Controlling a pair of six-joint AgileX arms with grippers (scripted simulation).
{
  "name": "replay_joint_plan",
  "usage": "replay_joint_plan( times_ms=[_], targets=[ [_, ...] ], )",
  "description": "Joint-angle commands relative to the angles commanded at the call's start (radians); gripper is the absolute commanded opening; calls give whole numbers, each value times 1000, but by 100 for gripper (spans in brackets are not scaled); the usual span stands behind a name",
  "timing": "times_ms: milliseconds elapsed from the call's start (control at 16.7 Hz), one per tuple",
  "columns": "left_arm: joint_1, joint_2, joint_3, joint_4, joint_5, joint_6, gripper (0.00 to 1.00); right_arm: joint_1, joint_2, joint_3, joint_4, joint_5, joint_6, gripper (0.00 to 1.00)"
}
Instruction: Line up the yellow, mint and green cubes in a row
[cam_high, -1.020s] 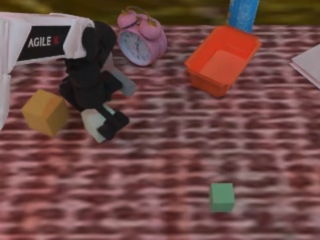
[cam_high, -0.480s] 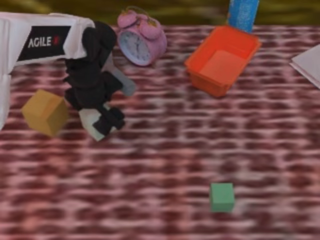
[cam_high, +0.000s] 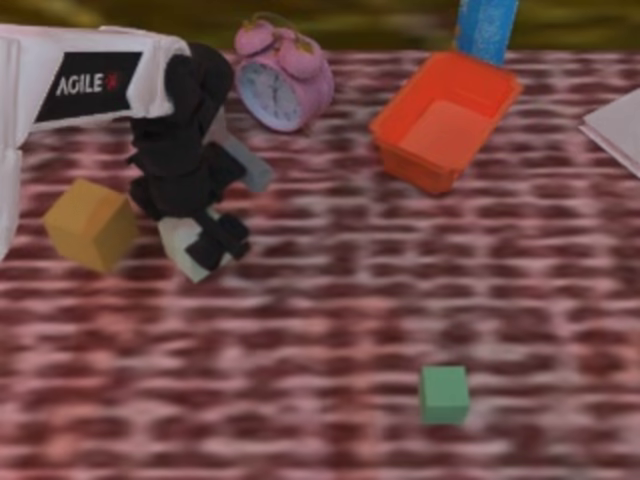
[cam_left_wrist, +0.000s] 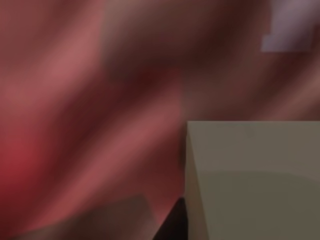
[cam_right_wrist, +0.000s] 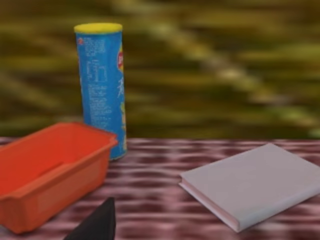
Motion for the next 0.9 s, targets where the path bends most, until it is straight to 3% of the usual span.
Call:
replay_joint_plan(
  times_ms=[360,900],
  targets=[
    [1,-26,17,-27,7,-2,0,0,0,0,0,0,0,100],
    [20,-104,147,-238,6,-6,0,0,0,0,0,0,0,100]
  ],
)
